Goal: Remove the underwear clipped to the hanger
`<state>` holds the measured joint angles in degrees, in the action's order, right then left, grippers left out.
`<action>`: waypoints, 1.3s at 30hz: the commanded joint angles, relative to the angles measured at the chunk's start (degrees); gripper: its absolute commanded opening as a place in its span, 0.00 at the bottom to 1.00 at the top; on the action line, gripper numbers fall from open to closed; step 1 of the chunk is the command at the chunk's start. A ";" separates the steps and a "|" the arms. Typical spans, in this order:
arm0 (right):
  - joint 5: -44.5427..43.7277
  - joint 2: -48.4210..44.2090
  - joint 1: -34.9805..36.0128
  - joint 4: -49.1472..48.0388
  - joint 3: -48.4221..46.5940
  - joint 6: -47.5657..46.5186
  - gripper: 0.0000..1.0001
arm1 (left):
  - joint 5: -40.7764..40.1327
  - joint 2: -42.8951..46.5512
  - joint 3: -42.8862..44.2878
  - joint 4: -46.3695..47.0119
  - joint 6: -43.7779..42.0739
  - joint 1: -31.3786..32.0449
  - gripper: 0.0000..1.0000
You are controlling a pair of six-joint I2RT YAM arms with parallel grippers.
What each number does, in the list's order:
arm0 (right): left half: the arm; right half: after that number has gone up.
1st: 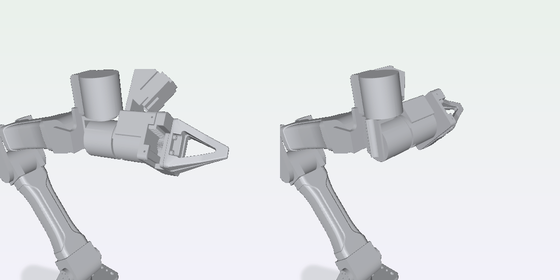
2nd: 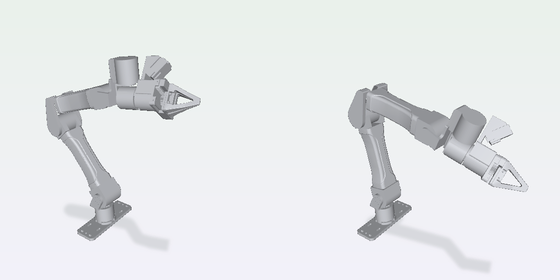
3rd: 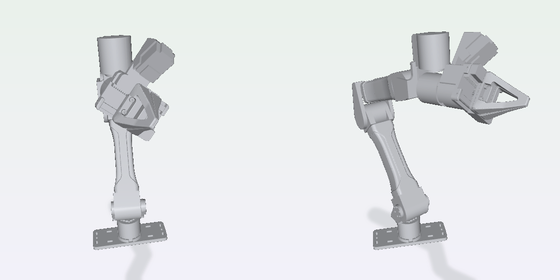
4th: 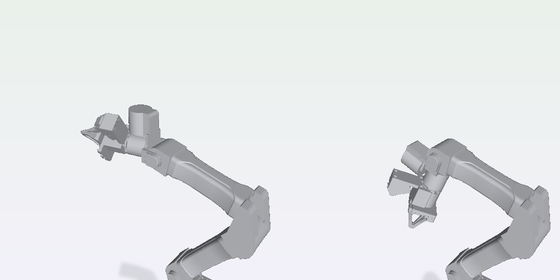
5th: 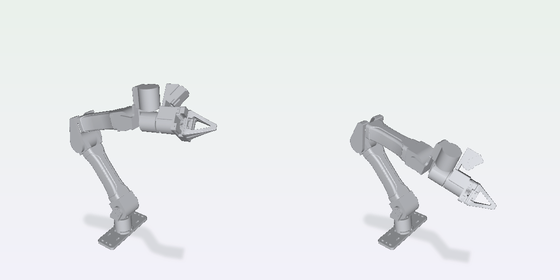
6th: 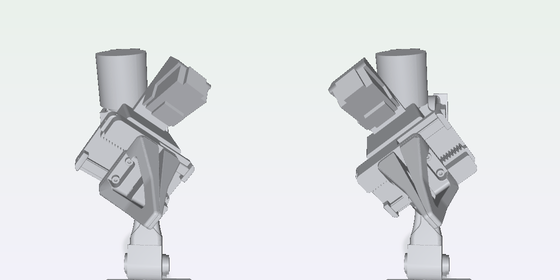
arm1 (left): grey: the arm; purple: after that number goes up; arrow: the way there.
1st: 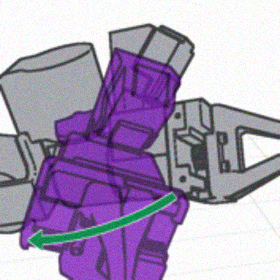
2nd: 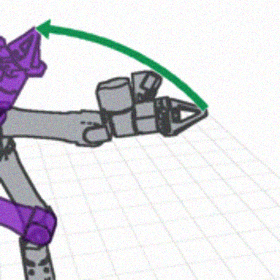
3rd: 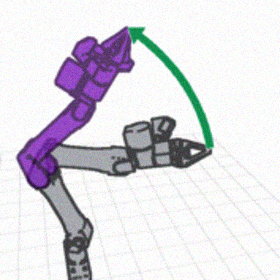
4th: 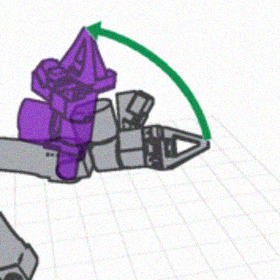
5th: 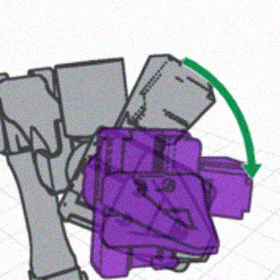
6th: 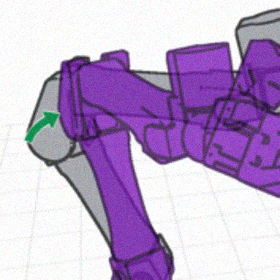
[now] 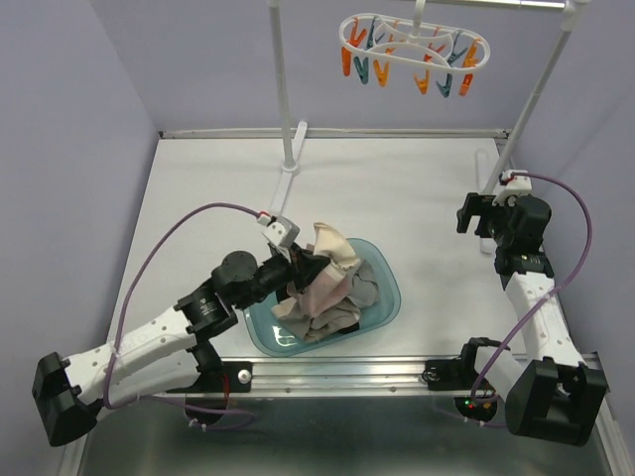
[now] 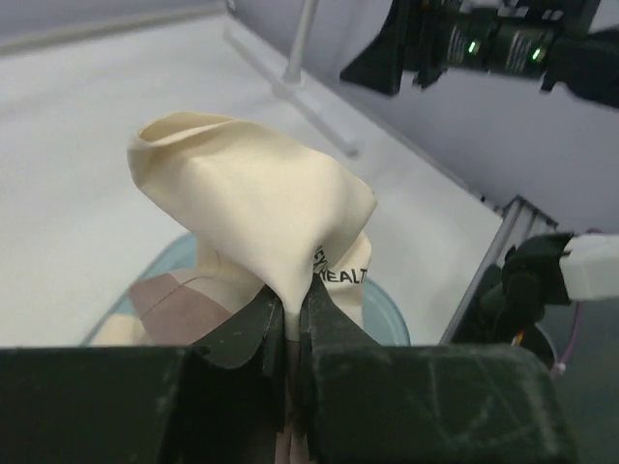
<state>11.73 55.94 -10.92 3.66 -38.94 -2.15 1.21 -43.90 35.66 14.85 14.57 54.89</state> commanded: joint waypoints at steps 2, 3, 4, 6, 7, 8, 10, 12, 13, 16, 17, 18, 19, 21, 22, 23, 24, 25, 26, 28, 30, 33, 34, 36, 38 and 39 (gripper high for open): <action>1.20 -0.49 -0.42 -1.20 0.79 -1.19 1.00 | 3.54 -4.17 -8.05 2.81 10.56 -0.05 0.01; 1.19 -0.48 -0.42 -1.11 0.79 -1.27 1.00 | 2.92 -4.52 -7.89 1.42 10.92 -0.05 0.08; 1.19 -0.48 -0.42 -1.11 0.79 -1.27 1.00 | 1.09 -4.27 -7.45 0.28 11.01 0.04 0.29; 1.46 -0.92 -0.60 -1.20 0.88 -1.54 1.00 | -0.68 -1.64 -5.87 -2.28 9.09 0.21 0.44; 1.63 -1.01 -0.68 -1.20 0.88 -1.63 1.00 | -0.77 -0.32 -4.91 -2.98 8.47 0.21 0.61; 1.63 -1.36 -0.68 -1.20 0.88 -1.89 1.00 | -2.86 1.17 -4.29 -3.60 7.68 0.30 0.70; 1.46 -1.97 -1.03 -1.20 0.97 -2.33 1.00 | -4.72 5.56 -3.32 -5.35 5.22 0.21 0.95; 1.37 -2.59 -1.30 -1.20 1.06 -2.59 1.00 | -5.87 9.25 -1.83 -7.37 3.63 0.21 0.99; 1.37 -2.85 -1.56 -1.20 0.97 -2.59 1.00 | -6.92 10.23 -1.21 -8.16 2.84 0.21 0.99; 2.16 -3.03 -2.27 -1.20 0.97 -1.98 1.00 | -11.22 13.04 0.72 -10.98 -0.06 0.21 0.99; 2.25 -3.03 -2.35 -1.20 0.88 -1.46 1.00 | -12.62 13.57 1.08 -11.33 -0.67 0.21 0.99; 1.81 -3.03 -2.35 -1.11 0.53 -0.75 1.00 | -14.73 14.10 1.43 -11.68 -1.73 0.21 0.99; 1.20 -3.03 -2.35 -1.20 0.44 1.08 1.00 | -19.45 14.28 1.60 -11.60 -2.17 0.21 0.99; -1.17 -3.47 -2.35 -1.11 0.01 4.15 1.00 | -26.92 12.97 2.48 -10.90 -4.54 0.13 0.99; -2.14 -4.17 -2.35 -1.20 -0.08 5.04 1.00 | -29.05 12.09 3.01 -10.55 -5.51 -0.05 0.99; -4.41 -4.52 -2.35 -1.20 -0.26 5.84 1.00 | -30.81 10.87 3.97 -9.50 -6.65 -0.40 0.99; -5.21 -4.79 -2.35 -1.11 -0.17 6.89 1.00 | -32.92 8.33 4.41 -8.88 -8.48 -1.79 0.99; -7.22 -5.31 -2.35 -1.20 -0.09 7.33 1.00 | -32.85 7.09 4.85 -8.01 -9.20 -3.55 0.99; -8.20 -5.49 -2.35 -1.29 0.18 7.86 1.00 | -31.29 5.68 5.64 -6.60 -9.47 -5.91 0.99; -9.70 -5.84 -2.35 -1.29 0.53 8.30 1.00 | -21.76 1.99 6.26 -5.45 -7.12 -17.98 0.99; -11.46 -6.37 -2.35 -1.64 0.97 8.74 1.00 | -11.00 -1.18 5.92 -2.91 -3.86 -27.68 0.99; -15.22 -6.99 -2.35 -1.99 1.76 9.62 1.00 | -6.75 -3.20 5.13 -2.02 5.19 -41.95 0.99; -16.37 -7.34 -2.35 -2.08 1.85 10.49 1.00 | -8.06 -3.30 4.77 -2.02 7.38 -45.28 0.99; -19.96 -7.51 -2.35 -2.43 1.67 12.33 1.00 | -15.22 -2.60 3.98 -3.50 7.67 -46.01 0.99; -23.57 -7.34 -2.35 -2.43 0.97 13.92 1.00 | -19.65 -1.37 3.11 -5.09 6.27 -46.02 0.99; -24.46 -7.08 -2.44 -2.52 0.80 15.24 1.00 | -23.32 -0.84 2.93 -5.70 5.65 -46.02 0.99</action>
<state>-4.29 49.50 -12.80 3.81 -38.39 8.38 -13.96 -48.12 39.72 7.86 18.83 8.93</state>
